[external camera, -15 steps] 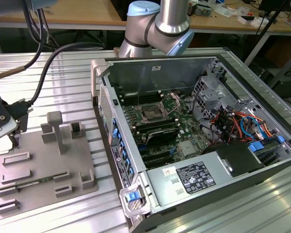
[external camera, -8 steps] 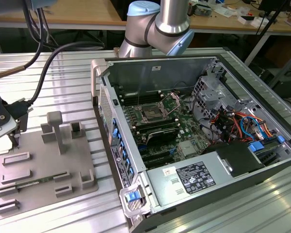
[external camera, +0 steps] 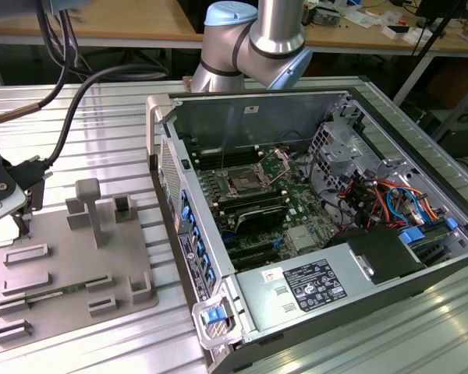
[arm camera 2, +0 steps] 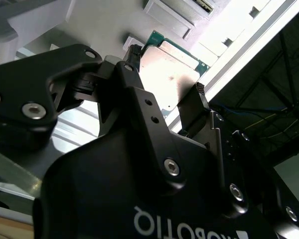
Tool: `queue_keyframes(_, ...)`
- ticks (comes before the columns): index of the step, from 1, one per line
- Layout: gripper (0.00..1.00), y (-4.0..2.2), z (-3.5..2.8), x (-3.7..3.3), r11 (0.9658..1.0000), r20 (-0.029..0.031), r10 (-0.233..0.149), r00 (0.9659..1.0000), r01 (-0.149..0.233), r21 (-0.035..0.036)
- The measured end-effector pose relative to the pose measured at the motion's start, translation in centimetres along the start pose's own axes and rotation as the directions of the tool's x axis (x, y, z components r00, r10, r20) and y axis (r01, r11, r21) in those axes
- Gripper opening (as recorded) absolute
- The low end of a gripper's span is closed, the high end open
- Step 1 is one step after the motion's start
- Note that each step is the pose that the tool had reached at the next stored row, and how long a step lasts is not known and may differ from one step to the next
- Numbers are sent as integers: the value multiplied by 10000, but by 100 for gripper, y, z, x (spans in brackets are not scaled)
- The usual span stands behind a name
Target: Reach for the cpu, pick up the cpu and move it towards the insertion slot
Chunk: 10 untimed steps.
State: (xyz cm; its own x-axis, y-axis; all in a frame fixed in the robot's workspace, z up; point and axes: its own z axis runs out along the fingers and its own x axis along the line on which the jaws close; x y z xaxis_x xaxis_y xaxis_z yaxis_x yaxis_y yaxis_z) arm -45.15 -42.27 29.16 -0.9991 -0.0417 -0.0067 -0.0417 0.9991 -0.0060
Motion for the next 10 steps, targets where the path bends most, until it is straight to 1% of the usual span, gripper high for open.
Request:
queue_keyframes(6,55,0,-6,0,10000,-2,0,10000,0,1)
queue_keyframes(10,55,-5,-25,1,10000,-1,1,10000,-1,1)
